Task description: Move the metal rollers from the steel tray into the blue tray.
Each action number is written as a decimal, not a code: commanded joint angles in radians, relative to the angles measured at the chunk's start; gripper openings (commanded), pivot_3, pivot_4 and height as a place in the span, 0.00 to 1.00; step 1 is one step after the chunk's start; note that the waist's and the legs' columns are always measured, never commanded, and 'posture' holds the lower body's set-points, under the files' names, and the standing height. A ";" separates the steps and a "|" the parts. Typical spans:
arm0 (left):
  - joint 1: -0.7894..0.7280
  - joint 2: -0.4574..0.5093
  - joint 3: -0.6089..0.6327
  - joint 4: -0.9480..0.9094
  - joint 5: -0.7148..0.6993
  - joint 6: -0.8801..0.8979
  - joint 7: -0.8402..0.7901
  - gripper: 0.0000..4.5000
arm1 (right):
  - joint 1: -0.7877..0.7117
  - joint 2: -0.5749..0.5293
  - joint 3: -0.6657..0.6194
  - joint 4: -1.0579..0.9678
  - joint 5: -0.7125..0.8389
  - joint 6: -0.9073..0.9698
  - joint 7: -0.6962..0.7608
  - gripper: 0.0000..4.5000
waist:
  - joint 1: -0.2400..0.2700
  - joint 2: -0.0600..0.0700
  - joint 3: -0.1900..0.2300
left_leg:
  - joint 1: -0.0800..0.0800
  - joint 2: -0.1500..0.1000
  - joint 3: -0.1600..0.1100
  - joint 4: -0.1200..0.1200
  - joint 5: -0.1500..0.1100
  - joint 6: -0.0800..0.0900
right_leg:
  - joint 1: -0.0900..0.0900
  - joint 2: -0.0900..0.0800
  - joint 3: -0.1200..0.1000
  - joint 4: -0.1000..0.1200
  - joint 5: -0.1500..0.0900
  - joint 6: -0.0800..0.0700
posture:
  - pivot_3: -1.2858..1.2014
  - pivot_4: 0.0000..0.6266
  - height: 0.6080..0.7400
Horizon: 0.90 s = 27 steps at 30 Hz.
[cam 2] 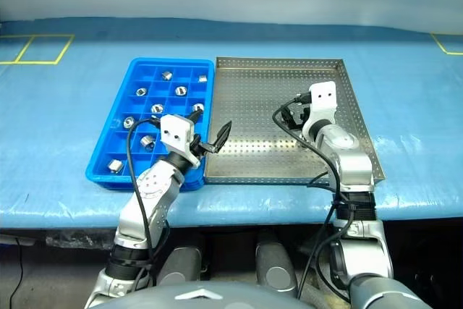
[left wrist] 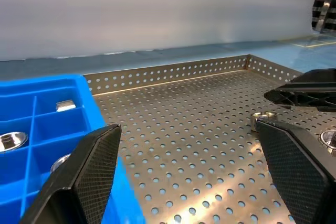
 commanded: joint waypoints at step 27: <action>0.181 0.042 0.101 -0.239 -0.063 -0.059 0.043 1.00 | -0.132 0.121 0.089 -0.013 0.046 -0.104 0.161 0.38 | 0.026 0.002 0.001 | 0.000 0.002 -0.001 -0.007 0.000 0.000 | -0.004 0.000 -0.002 0.000 0.000 0.000 | 0.60 0.24 1.00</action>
